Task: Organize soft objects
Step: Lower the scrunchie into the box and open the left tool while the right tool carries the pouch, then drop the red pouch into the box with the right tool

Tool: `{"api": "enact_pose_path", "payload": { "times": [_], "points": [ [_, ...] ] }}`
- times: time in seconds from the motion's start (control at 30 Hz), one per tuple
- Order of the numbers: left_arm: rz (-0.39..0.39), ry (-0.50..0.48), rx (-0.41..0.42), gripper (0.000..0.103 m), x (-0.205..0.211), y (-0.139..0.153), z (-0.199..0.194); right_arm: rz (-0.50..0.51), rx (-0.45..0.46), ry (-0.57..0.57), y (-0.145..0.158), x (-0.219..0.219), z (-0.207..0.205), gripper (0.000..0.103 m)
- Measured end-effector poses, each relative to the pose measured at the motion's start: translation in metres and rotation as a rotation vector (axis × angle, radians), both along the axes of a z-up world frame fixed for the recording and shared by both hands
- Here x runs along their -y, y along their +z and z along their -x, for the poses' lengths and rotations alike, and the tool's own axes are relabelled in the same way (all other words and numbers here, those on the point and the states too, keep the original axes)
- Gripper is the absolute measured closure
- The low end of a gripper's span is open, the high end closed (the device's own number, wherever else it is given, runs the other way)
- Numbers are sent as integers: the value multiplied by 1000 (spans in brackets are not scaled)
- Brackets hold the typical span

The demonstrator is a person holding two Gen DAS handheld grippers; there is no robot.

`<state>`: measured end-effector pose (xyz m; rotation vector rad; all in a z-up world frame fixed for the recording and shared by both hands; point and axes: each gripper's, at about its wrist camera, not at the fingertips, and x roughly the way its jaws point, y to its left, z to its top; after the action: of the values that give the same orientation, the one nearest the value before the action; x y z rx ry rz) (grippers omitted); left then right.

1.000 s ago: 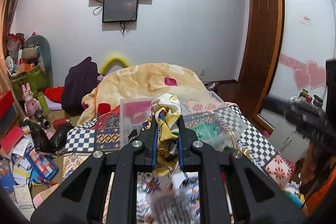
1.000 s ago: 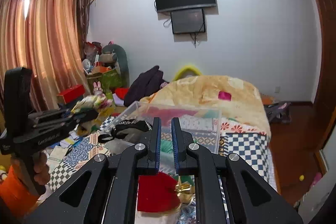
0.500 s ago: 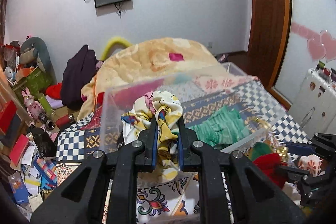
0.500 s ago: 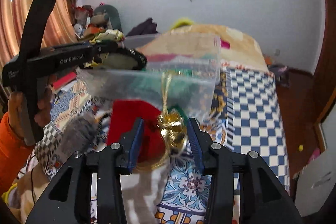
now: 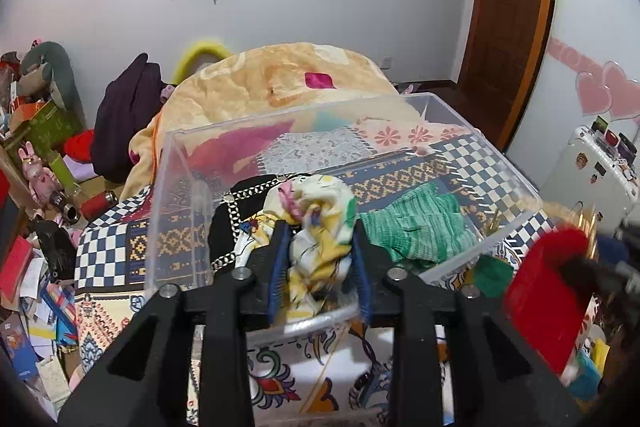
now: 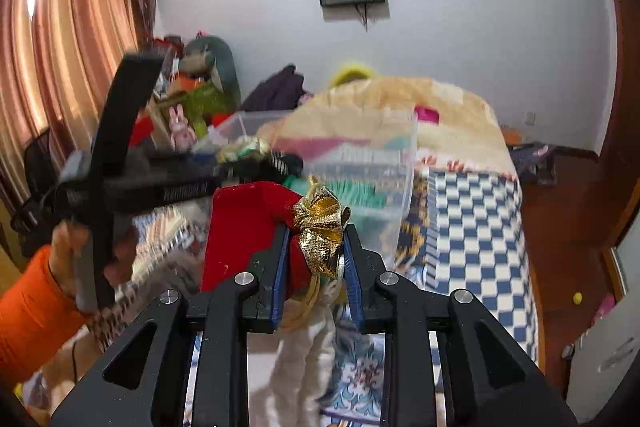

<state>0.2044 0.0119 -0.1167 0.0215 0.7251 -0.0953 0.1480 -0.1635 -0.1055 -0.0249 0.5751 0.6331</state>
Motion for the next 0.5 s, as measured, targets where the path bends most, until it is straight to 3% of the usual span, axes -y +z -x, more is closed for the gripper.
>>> {"api": "enact_pose_path", "payload": {
  "times": [0.07,0.23,0.33,0.5],
  "points": [
    [-10,-7,20,57,-1,5,6,-15,10,-2,8,0,-5,80],
    [1,-12,60,42,-5,16,21,-51,20,-5,21,-5,-17,80],
    [53,-13,71,40,-12,23,28,-41,22,-8,25,-14,-27,80],
    [63,15,102,40,-20,30,35,-18,-17,-20,20,-31,-52,80]
  ]
}}
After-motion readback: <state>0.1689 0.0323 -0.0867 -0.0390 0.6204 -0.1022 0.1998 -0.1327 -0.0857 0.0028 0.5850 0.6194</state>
